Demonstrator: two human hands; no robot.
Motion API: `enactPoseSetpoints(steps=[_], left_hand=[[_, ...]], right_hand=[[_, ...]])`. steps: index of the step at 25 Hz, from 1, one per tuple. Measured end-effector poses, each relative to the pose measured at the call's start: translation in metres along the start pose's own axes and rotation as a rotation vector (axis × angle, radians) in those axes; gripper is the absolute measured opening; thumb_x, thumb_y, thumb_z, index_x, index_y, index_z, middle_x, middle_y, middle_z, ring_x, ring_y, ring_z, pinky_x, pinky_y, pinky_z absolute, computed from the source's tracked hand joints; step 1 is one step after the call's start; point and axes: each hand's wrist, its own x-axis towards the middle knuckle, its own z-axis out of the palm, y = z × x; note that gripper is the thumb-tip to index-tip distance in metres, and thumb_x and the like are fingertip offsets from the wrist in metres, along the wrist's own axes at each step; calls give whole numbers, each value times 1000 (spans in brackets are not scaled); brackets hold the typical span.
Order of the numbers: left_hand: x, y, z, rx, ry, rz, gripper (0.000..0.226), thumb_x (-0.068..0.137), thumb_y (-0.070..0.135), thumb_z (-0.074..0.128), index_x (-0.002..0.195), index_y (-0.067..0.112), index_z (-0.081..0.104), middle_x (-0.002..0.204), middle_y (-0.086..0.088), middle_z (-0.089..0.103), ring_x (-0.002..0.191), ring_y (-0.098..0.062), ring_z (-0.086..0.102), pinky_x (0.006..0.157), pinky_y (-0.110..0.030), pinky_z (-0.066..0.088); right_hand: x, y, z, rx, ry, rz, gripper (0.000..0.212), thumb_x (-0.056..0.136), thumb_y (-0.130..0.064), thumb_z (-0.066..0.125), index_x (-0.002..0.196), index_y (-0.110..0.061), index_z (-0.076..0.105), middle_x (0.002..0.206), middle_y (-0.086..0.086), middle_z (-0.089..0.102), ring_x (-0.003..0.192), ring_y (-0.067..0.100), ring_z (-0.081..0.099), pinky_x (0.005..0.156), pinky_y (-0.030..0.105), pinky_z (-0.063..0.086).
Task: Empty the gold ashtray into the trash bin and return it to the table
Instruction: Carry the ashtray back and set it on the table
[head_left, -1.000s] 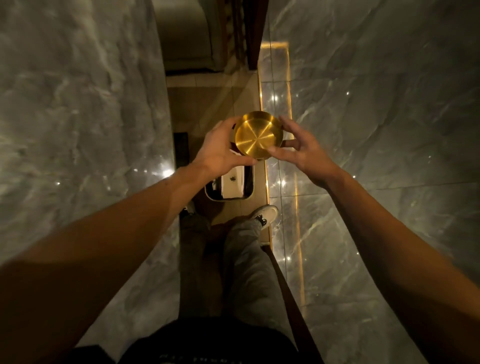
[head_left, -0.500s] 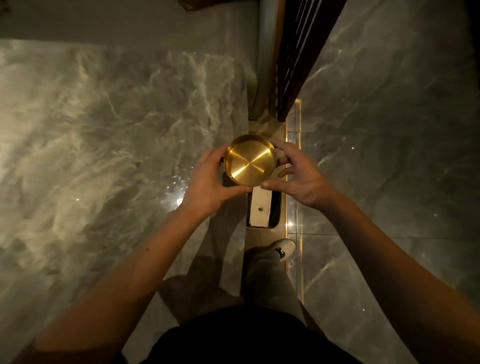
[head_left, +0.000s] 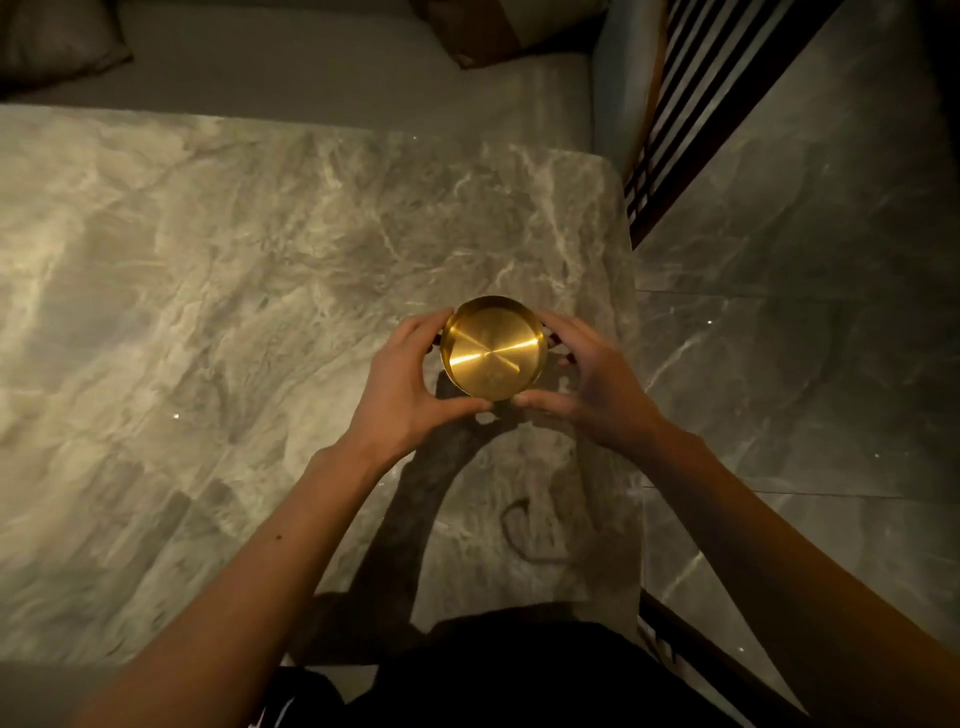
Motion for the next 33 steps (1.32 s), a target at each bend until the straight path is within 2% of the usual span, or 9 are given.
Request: enactPoseSetpoints(steps=[6,9,12,13,17,23,27,30,33], left_hand=[[-31,0,-8,30,77,-51,96,54,46,88,138,18,49,131,0,57,115,-8,53,95,-8,35],[-51,5,-8,26,133,-97,94,54,43,90,137,19,51,132,0,57,115,-8,53,95,-11,38],[-64,5,-12,22,146,-128,93,54,39,91,135,19,52,131,1,57,115,-7,54,92,-5,37],[-66,4,-14,29,146,-128,92,54,39,91,136,19,52,132,1,57,116,-7,53,92,-5,36],[-73,-11,-33,42,139,-122,93,55,39,90,137,19,51,132,1,56,112,-5,51,89,-5,35],[-79,-75,-101,17,111,-90,94,55,44,89,137,19,50,130,2,56,111,-2,50,93,-8,35],[-86,-141,-172,30,53,-67,96,54,39,91,137,18,49,132,1,55,112,-2,49,99,-20,40],[-104,-180,-230,24,48,-77,95,53,33,93,137,16,51,131,-2,57,111,-6,51,99,-20,40],[-119,-205,-273,18,57,-74,90,57,32,91,136,14,51,131,-3,57,114,-13,53,99,-23,42]], right_hand=[[-3,-10,13,55,-89,-6,88,65,-27,88,141,-13,46,129,4,52,115,15,53,95,26,47],[-5,-11,17,66,-159,-38,88,65,-27,88,141,-15,46,128,2,49,113,3,48,95,12,40],[-10,-16,22,76,-183,-42,87,65,-25,88,141,-18,46,127,-5,47,108,-12,44,94,4,35],[-12,-19,25,80,-186,-39,87,65,-25,88,141,-19,46,128,-6,47,109,-12,44,94,6,36],[-10,-34,47,90,-163,-36,87,66,-27,88,141,-20,46,129,-3,49,116,8,49,99,27,43],[16,-77,123,42,-110,6,90,63,-28,89,141,-17,45,130,-6,47,114,6,50,99,32,48],[41,-123,207,85,-66,72,90,61,-37,89,140,-23,47,127,-12,46,109,-2,49,94,22,46],[54,-165,267,125,-16,62,90,59,-55,83,137,-24,50,124,-18,48,109,-9,51,88,8,44],[61,-199,307,149,34,6,84,67,-62,76,136,-19,52,126,-11,53,114,1,55,89,15,50]])
